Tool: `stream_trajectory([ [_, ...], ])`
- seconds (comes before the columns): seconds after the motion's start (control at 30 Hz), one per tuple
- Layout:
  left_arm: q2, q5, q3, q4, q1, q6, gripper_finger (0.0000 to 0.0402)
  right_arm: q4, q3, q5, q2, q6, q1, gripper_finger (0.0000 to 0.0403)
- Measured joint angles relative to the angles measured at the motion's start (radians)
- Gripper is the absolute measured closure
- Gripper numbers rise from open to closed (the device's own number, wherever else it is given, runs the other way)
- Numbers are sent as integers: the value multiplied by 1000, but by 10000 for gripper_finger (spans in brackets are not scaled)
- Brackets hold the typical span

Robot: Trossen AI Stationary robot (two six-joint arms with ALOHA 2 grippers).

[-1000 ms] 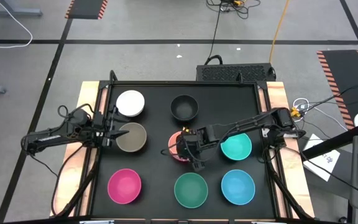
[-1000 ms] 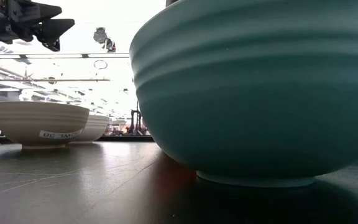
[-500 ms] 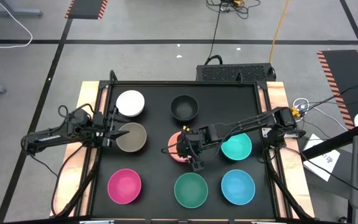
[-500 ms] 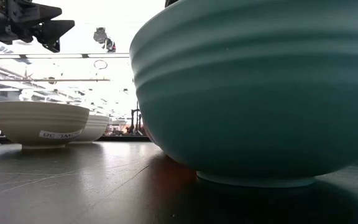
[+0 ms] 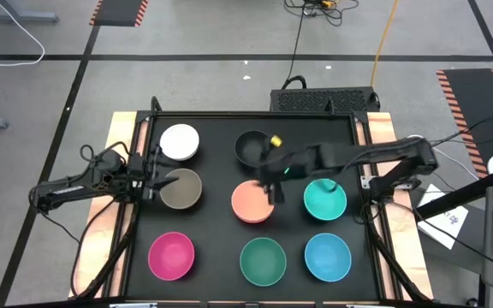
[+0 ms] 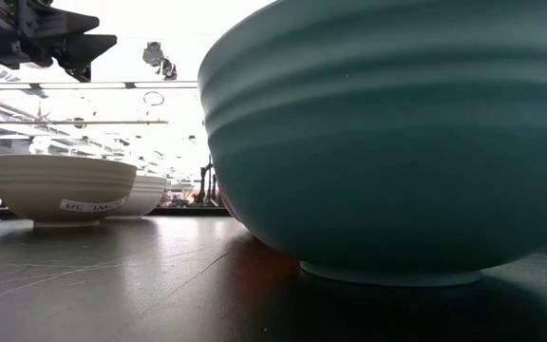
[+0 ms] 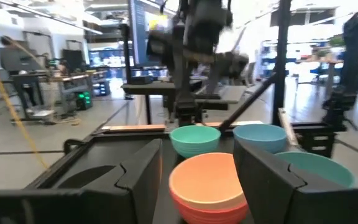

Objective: Nest bowls inside each other
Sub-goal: Stack the white bowl on the light orange bowl

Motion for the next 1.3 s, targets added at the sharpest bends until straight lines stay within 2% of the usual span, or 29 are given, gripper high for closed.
stream_trajectory([
  [0.2, 0, -33, 0, 14, 0, 26, 201, 100, 0, -18, -150, -96, -42, 167],
  [0.33, 0, -104, 0, 29, 0, 46, 201, 98, 0, -18, -219, -116, -63, 167],
  [0.6, 1, -208, 51, -44, 44, 30, 201, -28, -5, -16, -268, -63, -115, 167],
  [0.8, 54, -209, 145, -81, 122, 24, 201, 40, -62, -61, -266, -76, -101, 167],
  [0.97, 150, -209, 256, -154, 182, 50, 201, 75, -80, -70, -277, -122, -71, 167],
  [1.1, 264, -214, 313, -183, 241, 59, 197, 96, -81, -69, -344, -139, -58, 167],
  [1.2, 367, -205, 348, -185, 299, 70, 181, 96, -80, -67, -410, -135, -58, 167],
  [1.3, 474, -146, 379, -169, 365, 65, 159, 78, -88, -65, -456, -96, -58, 167],
])
